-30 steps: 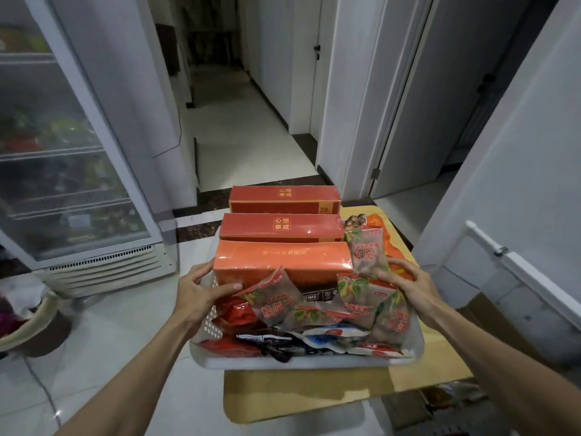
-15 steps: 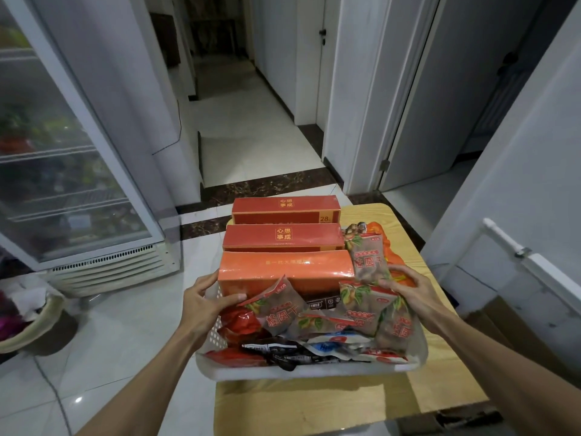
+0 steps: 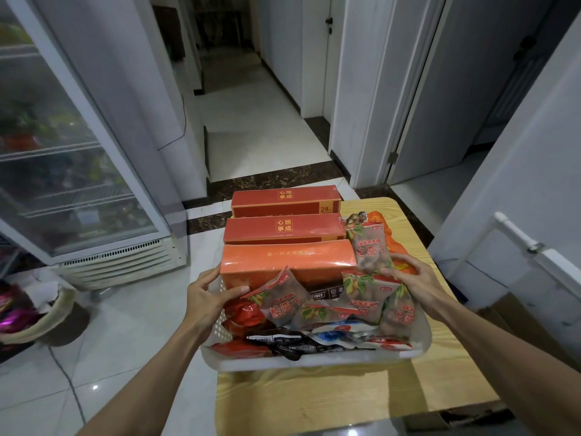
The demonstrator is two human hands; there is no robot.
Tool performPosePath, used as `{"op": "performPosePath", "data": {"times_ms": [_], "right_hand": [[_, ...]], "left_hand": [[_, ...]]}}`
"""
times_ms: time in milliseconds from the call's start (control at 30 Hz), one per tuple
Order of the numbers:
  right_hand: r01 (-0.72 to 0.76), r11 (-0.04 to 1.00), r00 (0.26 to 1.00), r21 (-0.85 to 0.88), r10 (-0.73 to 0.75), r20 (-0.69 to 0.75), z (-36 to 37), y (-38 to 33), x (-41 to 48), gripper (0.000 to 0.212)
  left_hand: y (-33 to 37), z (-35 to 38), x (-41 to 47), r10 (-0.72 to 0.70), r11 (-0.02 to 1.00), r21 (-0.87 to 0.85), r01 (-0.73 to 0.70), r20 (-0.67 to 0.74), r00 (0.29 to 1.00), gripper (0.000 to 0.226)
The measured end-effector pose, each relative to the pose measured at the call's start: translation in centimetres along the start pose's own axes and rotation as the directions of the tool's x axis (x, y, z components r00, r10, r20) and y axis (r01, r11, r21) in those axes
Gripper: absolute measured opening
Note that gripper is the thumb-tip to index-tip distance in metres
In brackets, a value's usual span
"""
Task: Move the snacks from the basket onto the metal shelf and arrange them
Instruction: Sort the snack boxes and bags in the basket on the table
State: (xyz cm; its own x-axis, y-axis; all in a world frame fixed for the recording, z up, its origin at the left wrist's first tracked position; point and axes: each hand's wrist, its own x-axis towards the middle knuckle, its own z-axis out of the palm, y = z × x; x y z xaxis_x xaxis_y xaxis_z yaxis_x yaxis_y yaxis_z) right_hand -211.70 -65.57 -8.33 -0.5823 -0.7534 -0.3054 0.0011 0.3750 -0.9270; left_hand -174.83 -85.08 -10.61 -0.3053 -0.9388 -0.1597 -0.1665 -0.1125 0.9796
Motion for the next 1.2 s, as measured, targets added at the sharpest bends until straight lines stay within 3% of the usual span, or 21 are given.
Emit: {"op": "performPosePath", "data": {"times_ms": [100,300,400,533,633,1000,1200], "right_hand": [[-0.004,1.0,1.0,-0.028,0.005,0.012,-0.1,0.1,0.1,0.057],[-0.013,0.98,0.994,-0.199,0.035,0.106,-1.2,-1.8,-0.8,0.079],[0.155,0.913,0.988,-0.377,-0.146,0.053,-1.4,-4.7,-1.2,0.1],[0.357,0.837,0.93,-0.415,-0.362,0.071,0.1,-9.4,0.0,0.066],[0.418,0.794,0.906,-0.441,-0.401,0.135,2.4,-11.8,1.7,0.06],[0.358,0.827,0.932,-0.432,-0.292,0.214,8.3,-12.8,7.5,0.062],[0.297,0.884,0.94,-0.36,-0.205,0.271,9.2,-13.4,9.0,0.054]], "left_hand": [[0.3,-0.1,-0.2,0.011,1.0,-0.006,-0.011,0.017,1.0,0.09],[3.1,-1.0,-1.1,0.033,0.995,0.091,-0.039,0.073,0.997,0.095],[5.9,-2.2,-0.6,0.092,0.995,0.02,-0.095,0.105,0.99,0.078],[10.2,-2.0,1.9,0.172,0.983,0.04,-0.177,0.1,0.98,0.043],[11.6,-1.1,4.4,0.17,0.976,0.119,-0.184,0.123,0.978,0.039],[11.3,0.6,11.6,0.054,0.966,0.221,-0.134,0.335,0.941,0.05],[11.5,1.1,13.3,0.021,0.979,0.177,-0.106,0.427,0.904,0.046]]}}
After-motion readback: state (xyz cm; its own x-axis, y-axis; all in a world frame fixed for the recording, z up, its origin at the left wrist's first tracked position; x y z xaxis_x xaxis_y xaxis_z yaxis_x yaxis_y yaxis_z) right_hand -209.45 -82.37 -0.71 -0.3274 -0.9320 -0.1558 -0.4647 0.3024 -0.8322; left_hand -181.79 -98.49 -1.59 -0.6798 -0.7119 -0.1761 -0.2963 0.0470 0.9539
